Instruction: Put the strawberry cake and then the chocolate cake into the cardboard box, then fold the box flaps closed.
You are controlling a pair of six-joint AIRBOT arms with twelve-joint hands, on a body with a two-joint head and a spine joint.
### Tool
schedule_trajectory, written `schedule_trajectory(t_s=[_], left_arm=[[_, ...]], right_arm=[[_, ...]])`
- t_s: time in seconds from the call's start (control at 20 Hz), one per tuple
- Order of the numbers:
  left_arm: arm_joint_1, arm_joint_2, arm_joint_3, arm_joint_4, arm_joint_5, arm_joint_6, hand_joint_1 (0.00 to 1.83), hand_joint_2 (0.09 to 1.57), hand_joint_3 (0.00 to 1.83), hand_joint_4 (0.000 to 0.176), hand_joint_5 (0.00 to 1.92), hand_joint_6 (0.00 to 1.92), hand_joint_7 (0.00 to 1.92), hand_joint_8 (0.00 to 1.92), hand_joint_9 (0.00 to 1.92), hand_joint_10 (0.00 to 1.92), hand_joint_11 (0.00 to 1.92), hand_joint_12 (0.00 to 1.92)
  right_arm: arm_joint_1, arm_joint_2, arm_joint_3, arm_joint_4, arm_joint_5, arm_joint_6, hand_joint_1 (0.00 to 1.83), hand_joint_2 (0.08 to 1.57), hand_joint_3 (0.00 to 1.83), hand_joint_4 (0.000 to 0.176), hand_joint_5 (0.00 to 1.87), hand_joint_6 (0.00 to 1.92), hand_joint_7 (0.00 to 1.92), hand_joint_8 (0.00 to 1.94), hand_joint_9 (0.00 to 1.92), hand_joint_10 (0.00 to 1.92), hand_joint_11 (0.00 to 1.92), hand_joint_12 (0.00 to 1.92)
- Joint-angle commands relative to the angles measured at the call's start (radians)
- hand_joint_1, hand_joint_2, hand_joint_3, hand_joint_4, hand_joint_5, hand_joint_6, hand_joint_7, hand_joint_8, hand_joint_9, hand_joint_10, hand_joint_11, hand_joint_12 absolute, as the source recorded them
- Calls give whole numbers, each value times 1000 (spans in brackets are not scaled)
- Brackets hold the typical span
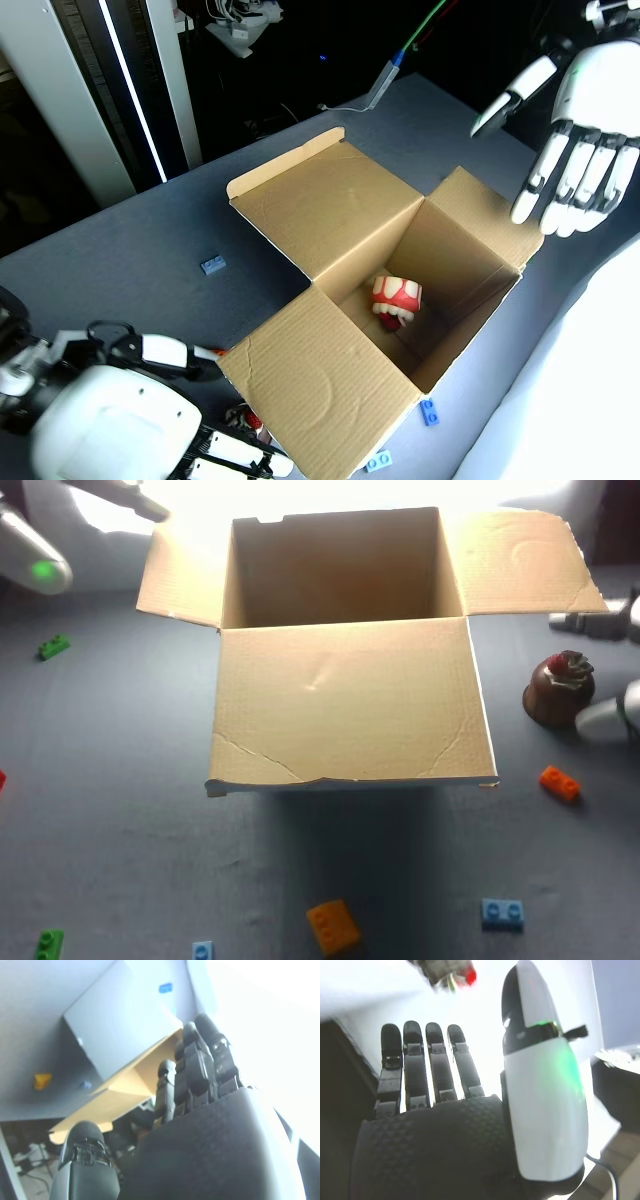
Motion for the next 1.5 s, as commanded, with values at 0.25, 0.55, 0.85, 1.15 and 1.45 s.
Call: schedule_trajectory(t_s=[0.25, 0.55, 0.85, 1.15, 1.45], left_arm=[[0, 47, 24, -84, 4, 0, 0, 1064, 2, 101, 139, 3, 179, 3, 283, 1, 0, 960], [97, 127, -76, -127, 57, 16, 0, 1070, 0, 101, 144, 3, 169, 0, 299, 8, 0, 1016], [219, 196, -171, -233, 118, 50, 0, 1076, 1, 93, 144, 1, 187, 4, 302, 6, 0, 1003], [325, 253, -275, -321, 160, 104, 0, 1080, 1, 90, 175, 4, 224, 3, 316, 7, 0, 1048], [370, 259, -307, -363, 171, 124, 0, 1096, 7, 93, 167, 4, 205, 2, 311, 4, 0, 1057]], right_arm=[[-3, -50, 75, 0, 111, -6, 1148, 957, 0, 0, 203, 12, 251, 6, 262, 8, 0, 690], [7, -85, 101, -9, 118, -9, 1127, 983, 5, 0, 168, 4, 220, 0, 235, 0, 0, 645], [22, -96, 101, -23, 123, -9, 1068, 1031, 15, 0, 183, 6, 213, 1, 254, 2, 0, 642], [11, -98, 102, -32, 124, -9, 1079, 1092, 3, 0, 611, 81, 665, 40, 643, 152, 48, 1207], [11, -98, 101, -43, 130, -9, 1155, 1260, 0, 0, 638, 1361, 790, 1435, 535, 1440, 279, 1825]])
